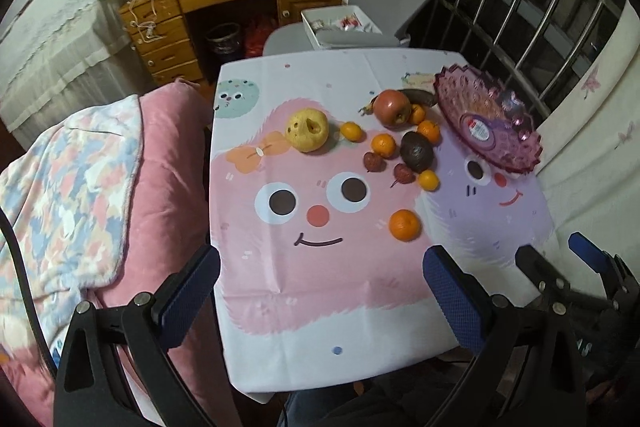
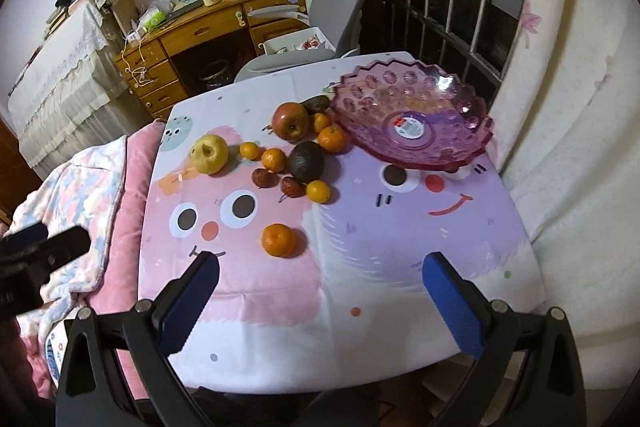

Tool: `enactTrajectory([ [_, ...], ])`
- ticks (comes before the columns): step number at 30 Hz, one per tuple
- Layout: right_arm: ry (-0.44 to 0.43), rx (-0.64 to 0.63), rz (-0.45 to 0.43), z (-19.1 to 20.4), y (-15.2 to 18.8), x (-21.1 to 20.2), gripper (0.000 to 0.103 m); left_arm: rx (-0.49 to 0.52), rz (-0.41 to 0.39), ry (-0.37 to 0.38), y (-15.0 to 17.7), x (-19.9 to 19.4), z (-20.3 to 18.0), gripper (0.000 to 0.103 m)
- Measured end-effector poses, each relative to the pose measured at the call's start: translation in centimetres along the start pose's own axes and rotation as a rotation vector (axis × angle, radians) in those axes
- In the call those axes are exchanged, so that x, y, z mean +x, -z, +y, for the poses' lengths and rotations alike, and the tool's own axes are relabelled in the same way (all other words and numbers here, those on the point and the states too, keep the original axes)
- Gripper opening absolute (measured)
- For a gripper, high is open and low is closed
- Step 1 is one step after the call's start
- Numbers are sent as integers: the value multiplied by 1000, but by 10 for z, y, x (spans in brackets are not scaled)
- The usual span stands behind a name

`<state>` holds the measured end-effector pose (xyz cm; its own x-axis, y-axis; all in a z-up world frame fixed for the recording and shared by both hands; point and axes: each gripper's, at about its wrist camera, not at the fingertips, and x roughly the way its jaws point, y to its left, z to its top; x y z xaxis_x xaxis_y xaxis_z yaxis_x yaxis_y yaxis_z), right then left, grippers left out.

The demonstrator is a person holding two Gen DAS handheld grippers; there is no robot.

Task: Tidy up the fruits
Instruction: 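Move both tools toward the fruit cluster on the table, then grasp the yellow pear with the left tool while the right tool grasps a mandarin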

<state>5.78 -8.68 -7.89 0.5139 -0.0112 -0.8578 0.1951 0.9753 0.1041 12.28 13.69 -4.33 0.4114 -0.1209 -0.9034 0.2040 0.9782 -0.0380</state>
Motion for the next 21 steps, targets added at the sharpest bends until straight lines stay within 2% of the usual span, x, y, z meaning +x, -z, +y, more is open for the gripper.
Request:
enactTrajectory([
  [4, -1, -70, -36, 27, 10, 12, 102, 2, 18, 5, -18, 22, 16, 101],
  [10, 12, -193, -33, 58, 18, 38, 102, 1, 38, 1, -61, 59, 27, 101],
  [15, -4, -219, 14, 61, 16, 72, 100, 3, 39, -37, -92, 93, 30, 101],
  [21, -32, -260, 113, 57, 5, 125, 91, -31, 83, -9, -121, 153, 37, 101],
])
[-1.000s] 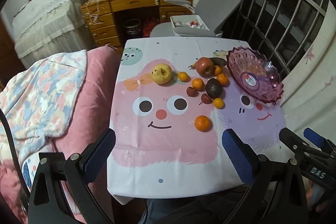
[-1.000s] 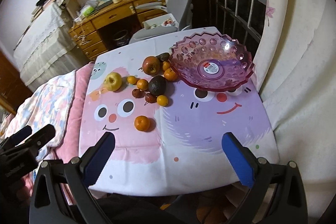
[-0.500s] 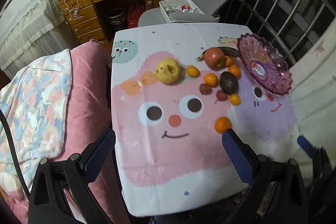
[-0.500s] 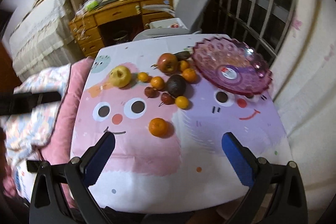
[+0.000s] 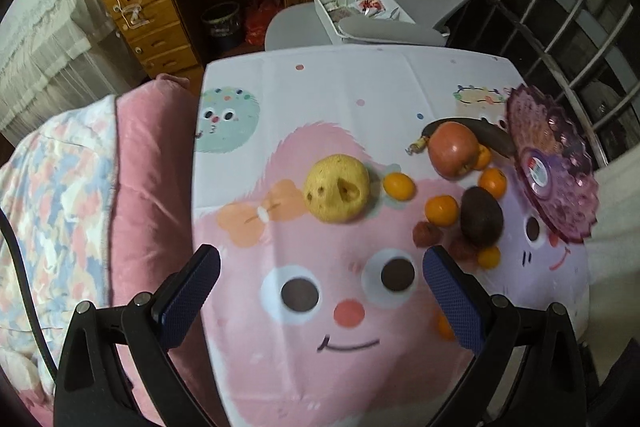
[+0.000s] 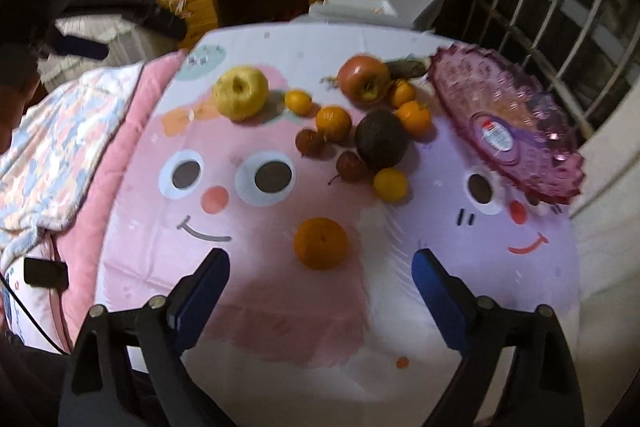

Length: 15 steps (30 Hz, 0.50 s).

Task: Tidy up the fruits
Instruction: 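Grasp the yellow pear with the left tool while the right tool grasps a mandarin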

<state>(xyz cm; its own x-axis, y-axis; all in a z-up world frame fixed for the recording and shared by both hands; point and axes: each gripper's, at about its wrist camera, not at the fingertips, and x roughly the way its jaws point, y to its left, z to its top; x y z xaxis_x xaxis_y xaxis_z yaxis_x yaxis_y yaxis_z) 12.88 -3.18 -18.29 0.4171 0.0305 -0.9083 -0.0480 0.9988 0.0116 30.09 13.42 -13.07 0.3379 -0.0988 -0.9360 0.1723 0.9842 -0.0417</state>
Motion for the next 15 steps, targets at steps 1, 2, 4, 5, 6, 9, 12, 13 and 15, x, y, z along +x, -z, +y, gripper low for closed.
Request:
enactTrajectory([
  [1, -9, -1, 15, -1, -1, 7, 89, -9, 6, 8, -6, 14, 1, 101],
  [2, -20, -6, 33, -2, -3, 16, 88, -15, 10, 13, -9, 22, 2, 101],
  [4, -31, -23, 60, -4, -5, 31, 86, -30, 19, 24, -18, 46, 2, 101],
  [5, -36, -30, 78, -4, -7, 39, 84, -33, 24, 27, -21, 54, 2, 101],
  [6, -44, -34, 95, -5, -7, 46, 82, -35, 30, 29, -25, 65, 2, 101],
  [9, -74, -54, 145, -6, -11, 64, 77, -42, 49, 24, -34, 93, 2, 101],
  [12, -84, -63, 164, -5, -16, 75, 76, -65, 84, 7, -40, 119, 3, 101],
  [13, -87, -65, 170, -5, -17, 77, 75, -77, 94, 6, -42, 126, 6, 101],
  [15, -96, -72, 181, -4, -20, 82, 74, -92, 110, 17, -43, 137, 8, 101],
])
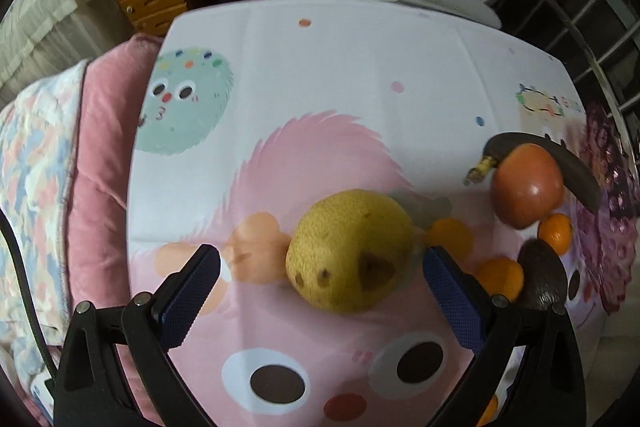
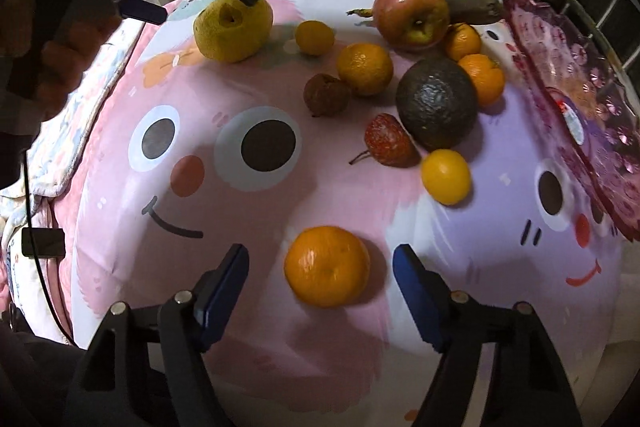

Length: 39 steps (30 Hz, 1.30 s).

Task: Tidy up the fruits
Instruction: 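Grasp the yellow pear with the left tool while the right tool grasps a mandarin, then carry the pear with the left tool while the right tool carries the mandarin toward the pink bowl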

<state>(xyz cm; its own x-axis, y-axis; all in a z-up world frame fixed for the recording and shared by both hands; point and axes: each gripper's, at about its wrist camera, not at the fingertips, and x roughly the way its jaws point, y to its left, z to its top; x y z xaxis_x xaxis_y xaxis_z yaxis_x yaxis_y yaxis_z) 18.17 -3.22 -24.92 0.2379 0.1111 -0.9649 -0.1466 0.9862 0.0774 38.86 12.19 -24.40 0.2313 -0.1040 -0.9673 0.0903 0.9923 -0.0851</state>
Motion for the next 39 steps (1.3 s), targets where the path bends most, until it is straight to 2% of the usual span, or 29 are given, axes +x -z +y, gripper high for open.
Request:
enactTrajectory([
  [9, -3, 2, 55, 0, -8, 15, 53, 2, 37, 39, -3, 30, 1, 101],
  [13, 6, 19, 69, 2, -9, 18, 47, -7, 44, 60, -3, 37, 0, 94],
  [19, 13, 30, 68, 8, -8, 19, 45, 14, 17, 143, -1, 41, -4, 71],
  [29, 35, 73, 88, 4, 0, 4, 44, -6, 19, 156, 9, 32, 0, 70],
  [33, 37, 104, 84, 7, 6, -10, 44, 8, 10, 174, 27, 12, 2, 70],
  [39, 40, 192, 45, 9, 22, -45, 44, 43, 15, 207, 72, -32, -2, 70],
])
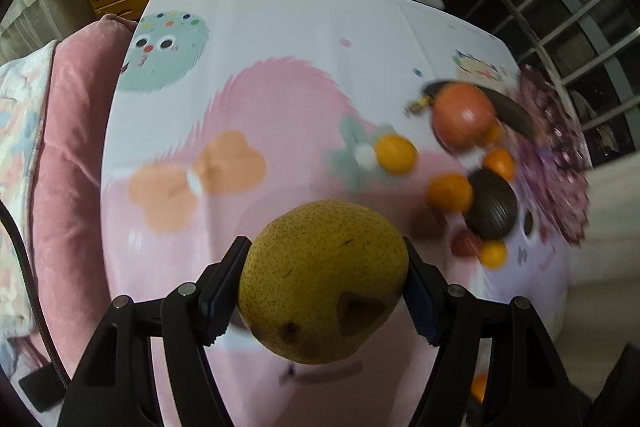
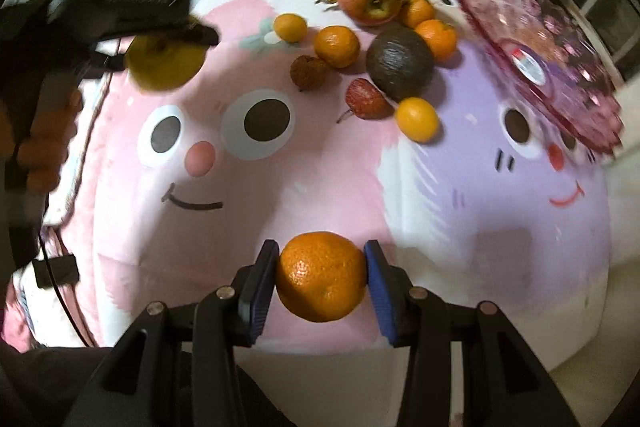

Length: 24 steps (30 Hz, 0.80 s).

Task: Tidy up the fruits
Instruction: 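Carry the pear with the left tool while the right tool carries the mandarin toward the pink bowl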

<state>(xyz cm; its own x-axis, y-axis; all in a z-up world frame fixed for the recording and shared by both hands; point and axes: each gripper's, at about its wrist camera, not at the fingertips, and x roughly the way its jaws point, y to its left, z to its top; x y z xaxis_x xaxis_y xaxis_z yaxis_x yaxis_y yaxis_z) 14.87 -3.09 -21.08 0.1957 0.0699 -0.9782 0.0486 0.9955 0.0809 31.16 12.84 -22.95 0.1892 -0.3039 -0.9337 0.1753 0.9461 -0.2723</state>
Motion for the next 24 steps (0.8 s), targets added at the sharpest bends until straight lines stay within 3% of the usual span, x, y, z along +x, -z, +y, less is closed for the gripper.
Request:
enactTrajectory([
  [15, 14, 261, -102, -52, 43, -75, 44, 103, -20, 67, 100, -98, -27, 70],
  [24, 40, 300, -147, -127, 48, -98, 44, 69, -71, 57, 115, -110, -71, 70],
])
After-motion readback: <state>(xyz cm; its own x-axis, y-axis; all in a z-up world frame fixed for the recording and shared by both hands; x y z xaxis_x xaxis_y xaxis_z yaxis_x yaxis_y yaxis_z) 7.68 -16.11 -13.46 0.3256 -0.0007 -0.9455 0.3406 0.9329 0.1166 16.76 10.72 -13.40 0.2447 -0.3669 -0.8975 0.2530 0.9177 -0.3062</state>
